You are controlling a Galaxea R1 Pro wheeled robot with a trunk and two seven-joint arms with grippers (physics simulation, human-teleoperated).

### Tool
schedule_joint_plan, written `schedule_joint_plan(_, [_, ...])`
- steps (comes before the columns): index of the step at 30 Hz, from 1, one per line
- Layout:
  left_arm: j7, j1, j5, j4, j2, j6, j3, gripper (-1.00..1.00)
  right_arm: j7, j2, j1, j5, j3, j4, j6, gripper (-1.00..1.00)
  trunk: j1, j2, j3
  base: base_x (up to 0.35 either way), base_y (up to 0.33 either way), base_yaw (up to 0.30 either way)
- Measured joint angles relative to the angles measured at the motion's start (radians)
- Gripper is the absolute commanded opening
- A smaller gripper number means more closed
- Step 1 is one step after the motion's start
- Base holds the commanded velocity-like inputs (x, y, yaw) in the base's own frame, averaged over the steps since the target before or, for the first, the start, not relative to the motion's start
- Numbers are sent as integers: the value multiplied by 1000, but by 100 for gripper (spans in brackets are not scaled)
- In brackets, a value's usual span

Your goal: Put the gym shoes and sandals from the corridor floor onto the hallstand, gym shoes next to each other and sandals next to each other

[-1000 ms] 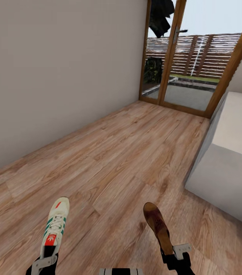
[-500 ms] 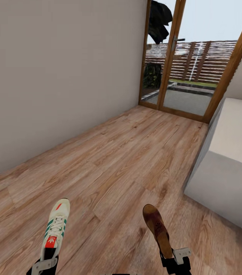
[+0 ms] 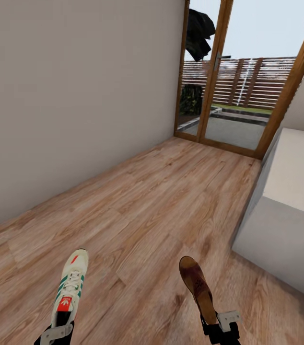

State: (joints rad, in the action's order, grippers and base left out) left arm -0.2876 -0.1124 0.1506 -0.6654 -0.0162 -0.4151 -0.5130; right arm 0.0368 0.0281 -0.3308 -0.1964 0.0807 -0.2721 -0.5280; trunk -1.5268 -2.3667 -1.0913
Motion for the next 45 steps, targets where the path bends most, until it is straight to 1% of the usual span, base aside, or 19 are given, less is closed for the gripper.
schedule_joint_plan(6, [-4, 0, 1, 1, -1, 0, 0, -100, 0, -1, 0, 0, -1, 1, 1, -100, 0, 0, 9, 319, 61, 0])
schedule_joint_plan(22, [-5, 0, 2, 1, -2, 0, 0, -100, 0, -2, 0, 0, -1, 1, 2, -100, 0, 0, 34, 303, 167, 0])
schedule_joint_plan(30, [-5, 0, 3, 2, -2, 0, 0, -100, -1, -3, 0, 1, -1, 0, 2, -100, 0, 0, 46, 325, 86, 0])
schedule_joint_plan(45, [-5, 0, 4, 3, -2, 0, 0, -100, -1, -3, 0, -1, 0, 0, 2, -100, 0, 0, 49, 335, 4, 0])
